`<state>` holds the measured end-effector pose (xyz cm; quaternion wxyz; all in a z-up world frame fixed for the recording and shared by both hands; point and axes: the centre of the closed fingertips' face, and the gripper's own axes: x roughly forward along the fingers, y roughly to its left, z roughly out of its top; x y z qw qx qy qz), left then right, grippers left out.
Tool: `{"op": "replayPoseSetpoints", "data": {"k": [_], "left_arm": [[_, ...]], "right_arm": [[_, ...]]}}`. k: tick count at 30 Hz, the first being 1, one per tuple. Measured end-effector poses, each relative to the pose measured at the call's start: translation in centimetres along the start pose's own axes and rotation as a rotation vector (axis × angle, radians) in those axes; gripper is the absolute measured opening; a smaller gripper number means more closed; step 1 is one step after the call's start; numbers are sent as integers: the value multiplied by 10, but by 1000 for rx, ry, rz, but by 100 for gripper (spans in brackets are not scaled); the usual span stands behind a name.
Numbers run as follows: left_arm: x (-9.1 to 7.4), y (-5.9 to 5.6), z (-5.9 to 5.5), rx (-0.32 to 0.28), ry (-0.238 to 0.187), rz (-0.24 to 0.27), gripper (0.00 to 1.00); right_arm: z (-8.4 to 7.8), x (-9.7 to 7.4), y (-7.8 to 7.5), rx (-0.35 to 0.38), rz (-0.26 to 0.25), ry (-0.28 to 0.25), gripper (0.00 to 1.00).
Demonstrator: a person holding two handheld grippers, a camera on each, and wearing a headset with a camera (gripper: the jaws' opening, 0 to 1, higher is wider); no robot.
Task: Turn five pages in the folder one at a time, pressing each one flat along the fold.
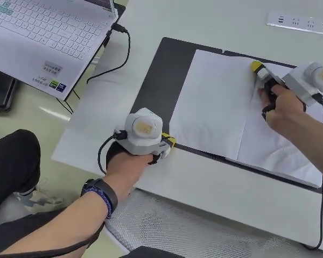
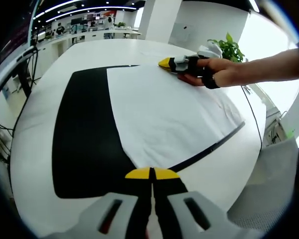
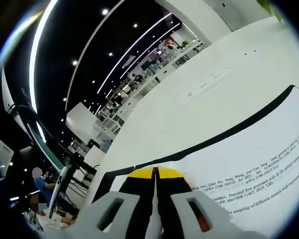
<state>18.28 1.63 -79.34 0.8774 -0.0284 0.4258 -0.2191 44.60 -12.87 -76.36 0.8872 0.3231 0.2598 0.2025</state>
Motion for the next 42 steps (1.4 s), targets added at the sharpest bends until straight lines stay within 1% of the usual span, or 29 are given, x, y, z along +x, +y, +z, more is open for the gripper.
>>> {"op": "replayPoseSetpoints", "data": {"k": [4,6,8,9,11,12,14,17,19,21,23,25,27,30,33,34,38,42], "left_arm": [[0,0,0,-2,-1,1,0],[1,0,0,-3,-1,0,0],[2,1,0,-2,-1,-1,0],[1,1,0,-2,-2,-2,0],[1,0,0,-3,-3,-1,0],[1,1,0,-1,-4,-1,0],[2,1,0,-1,-5,-2,0],[1,1,0,0,-5,-4,0],[1,1,0,4,-5,-5,0],[1,1,-1,5,-6,-5,0],[1,0,0,5,-7,-5,0],[0,0,0,3,-8,-5,0],[0,-1,0,0,-11,-4,0],[0,0,0,2,-15,-4,0],[-1,-1,0,16,-15,-3,0],[-1,-1,0,19,-15,-2,0],[0,-1,0,18,-17,-3,0],[0,-1,0,18,-19,-3,0]], "right_arm": [[6,8,-8,13,-12,-8,0],[8,11,-10,-2,-12,-9,0],[7,10,-10,-1,-9,-5,0],[7,10,-9,-12,-7,-5,0],[5,10,-10,-59,-8,3,0],[4,9,-10,-55,-8,5,0],[0,5,-7,-71,-1,17,0],[-11,-4,1,-123,25,50,0],[-16,-10,6,-143,33,64,0],[-16,-9,5,-158,38,74,0],[-21,-16,11,-175,46,84,0],[-26,-19,10,-177,55,90,0],[-29,-24,13,-170,62,92,0],[-34,-32,20,-186,67,110,0],[-42,-43,29,-201,81,126,0],[-44,-45,29,-201,82,129,0],[-50,-54,32,-206,86,130,0],[-50,-66,34,-203,86,120,0]]}}
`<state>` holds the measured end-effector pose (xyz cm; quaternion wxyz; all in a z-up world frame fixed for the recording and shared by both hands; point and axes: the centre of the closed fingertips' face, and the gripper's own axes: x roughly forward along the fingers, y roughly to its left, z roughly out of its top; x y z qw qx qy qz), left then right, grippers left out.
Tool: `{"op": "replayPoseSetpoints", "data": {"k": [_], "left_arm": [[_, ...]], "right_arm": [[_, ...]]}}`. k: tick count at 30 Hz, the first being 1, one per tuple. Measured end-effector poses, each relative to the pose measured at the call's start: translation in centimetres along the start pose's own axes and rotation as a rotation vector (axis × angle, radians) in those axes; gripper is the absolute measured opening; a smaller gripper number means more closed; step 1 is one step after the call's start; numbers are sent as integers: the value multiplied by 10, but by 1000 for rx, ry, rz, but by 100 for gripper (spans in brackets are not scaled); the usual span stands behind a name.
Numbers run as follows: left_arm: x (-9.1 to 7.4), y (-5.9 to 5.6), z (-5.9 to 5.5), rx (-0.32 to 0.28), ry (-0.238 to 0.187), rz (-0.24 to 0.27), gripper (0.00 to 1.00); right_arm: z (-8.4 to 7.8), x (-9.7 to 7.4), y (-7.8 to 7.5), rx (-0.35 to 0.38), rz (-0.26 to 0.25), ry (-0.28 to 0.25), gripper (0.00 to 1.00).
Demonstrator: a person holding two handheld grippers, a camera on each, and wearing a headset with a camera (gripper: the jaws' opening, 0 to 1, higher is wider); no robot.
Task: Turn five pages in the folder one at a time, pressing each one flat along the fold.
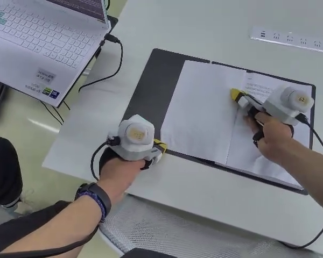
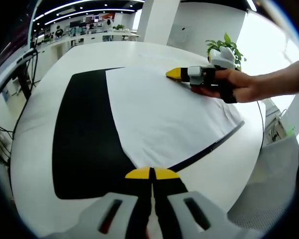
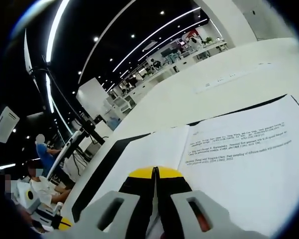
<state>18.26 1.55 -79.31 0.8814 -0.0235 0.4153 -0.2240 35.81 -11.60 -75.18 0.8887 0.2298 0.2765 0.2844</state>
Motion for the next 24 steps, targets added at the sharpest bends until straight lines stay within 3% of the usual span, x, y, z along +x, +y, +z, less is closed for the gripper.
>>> {"op": "replayPoseSetpoints", "data": {"k": [6,16,24], "left_arm": [[-1,-1,1,3,-3,1,0],[-2,-1,0,12,-4,1,0],[-2,-1,0,12,-10,3,0]], "right_arm": [[-16,-9,4,-18,22,47,0],[-28,-23,8,-3,24,32,0],[-48,-36,16,-19,41,74,0]]}}
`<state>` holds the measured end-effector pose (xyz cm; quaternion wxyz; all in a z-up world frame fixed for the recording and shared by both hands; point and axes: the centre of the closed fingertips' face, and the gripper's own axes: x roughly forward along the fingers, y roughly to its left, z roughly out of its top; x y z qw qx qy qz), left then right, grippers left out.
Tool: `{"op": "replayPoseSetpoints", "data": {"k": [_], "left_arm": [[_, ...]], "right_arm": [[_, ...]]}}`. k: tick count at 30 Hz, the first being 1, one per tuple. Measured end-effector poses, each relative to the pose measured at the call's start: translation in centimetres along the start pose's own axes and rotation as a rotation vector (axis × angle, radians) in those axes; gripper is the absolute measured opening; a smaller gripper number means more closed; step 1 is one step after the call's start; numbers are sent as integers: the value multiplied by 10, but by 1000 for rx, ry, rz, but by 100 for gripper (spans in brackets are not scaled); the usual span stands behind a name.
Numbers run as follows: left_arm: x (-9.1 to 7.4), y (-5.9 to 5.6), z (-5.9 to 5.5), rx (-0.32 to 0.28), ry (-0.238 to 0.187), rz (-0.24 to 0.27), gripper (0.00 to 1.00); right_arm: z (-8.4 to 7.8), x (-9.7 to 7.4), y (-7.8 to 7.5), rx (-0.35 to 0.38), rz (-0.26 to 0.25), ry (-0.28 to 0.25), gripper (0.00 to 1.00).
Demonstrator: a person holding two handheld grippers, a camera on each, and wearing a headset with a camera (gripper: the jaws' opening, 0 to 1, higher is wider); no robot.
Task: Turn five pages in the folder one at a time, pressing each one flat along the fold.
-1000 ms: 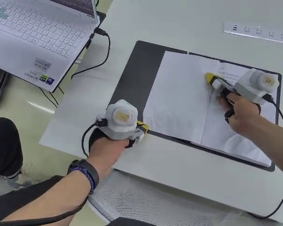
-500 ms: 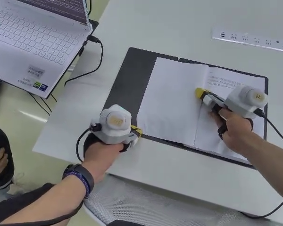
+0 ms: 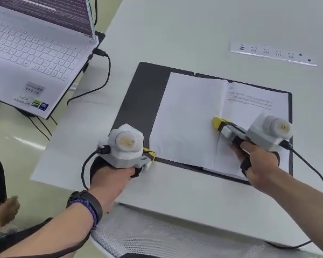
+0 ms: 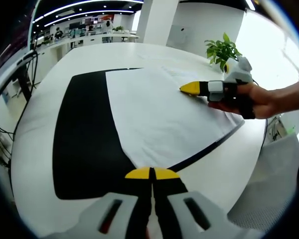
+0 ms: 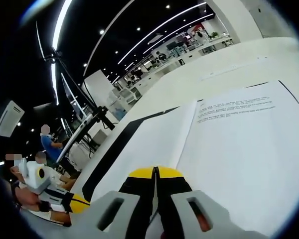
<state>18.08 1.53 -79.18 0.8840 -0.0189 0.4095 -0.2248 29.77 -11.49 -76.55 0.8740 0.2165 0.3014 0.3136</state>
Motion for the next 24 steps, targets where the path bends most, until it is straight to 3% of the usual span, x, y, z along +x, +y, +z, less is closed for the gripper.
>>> {"op": "replayPoseSetpoints", "data": {"k": [12,24], "left_arm": [[-1,0,0,8,-5,-1,0],[-1,0,0,14,-14,-2,0]], "right_arm": [[-21,-20,14,0,18,24,0],[-47,-35,15,-18,38,70,0]]}}
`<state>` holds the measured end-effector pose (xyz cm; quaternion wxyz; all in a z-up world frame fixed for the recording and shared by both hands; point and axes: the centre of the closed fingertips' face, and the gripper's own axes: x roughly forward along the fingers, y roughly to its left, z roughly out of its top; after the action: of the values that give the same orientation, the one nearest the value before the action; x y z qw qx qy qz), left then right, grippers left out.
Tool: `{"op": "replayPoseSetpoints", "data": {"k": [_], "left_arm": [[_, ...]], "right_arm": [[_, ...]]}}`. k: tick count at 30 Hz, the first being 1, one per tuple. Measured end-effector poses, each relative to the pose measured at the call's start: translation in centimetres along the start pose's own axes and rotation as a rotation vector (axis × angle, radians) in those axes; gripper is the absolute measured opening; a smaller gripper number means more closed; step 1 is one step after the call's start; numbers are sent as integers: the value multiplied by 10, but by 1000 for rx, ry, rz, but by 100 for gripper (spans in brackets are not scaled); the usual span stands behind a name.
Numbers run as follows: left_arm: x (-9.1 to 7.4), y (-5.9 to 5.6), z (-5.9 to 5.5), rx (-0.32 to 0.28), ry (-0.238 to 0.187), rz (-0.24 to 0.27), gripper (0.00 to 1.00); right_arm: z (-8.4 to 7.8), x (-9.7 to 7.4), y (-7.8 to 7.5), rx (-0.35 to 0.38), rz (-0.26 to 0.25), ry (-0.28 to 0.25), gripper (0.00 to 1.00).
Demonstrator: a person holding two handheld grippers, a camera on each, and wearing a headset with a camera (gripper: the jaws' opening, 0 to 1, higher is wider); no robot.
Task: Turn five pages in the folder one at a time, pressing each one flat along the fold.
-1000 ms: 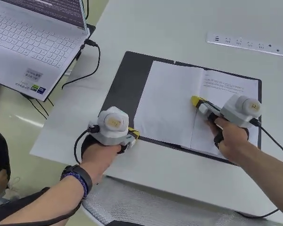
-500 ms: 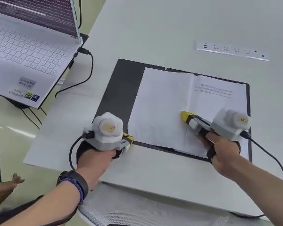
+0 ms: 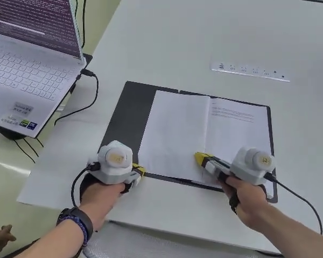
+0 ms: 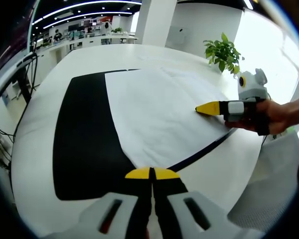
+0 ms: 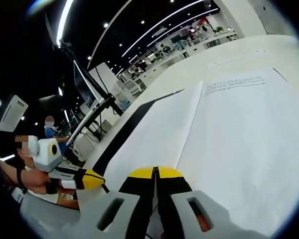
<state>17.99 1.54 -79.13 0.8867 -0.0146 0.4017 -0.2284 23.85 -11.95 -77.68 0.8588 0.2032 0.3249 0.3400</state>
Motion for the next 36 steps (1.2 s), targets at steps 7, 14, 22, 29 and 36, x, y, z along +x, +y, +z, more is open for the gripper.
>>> {"op": "replayPoseSetpoints", "data": {"k": [7,14,22,29,36], "left_arm": [[0,0,-1,5,-1,-1,0],[0,0,-1,24,-7,-1,0],[-1,-1,-1,5,-7,6,0],[0,1,-1,-32,5,1,0],[1,-1,-1,-23,36,9,0]], "right_arm": [[-16,-10,7,-8,19,20,0],[-29,-19,15,-11,39,44,0],[-32,-21,18,-2,30,46,0],[-35,-23,21,-4,37,65,0],[-37,-29,22,3,47,85,0]]}}
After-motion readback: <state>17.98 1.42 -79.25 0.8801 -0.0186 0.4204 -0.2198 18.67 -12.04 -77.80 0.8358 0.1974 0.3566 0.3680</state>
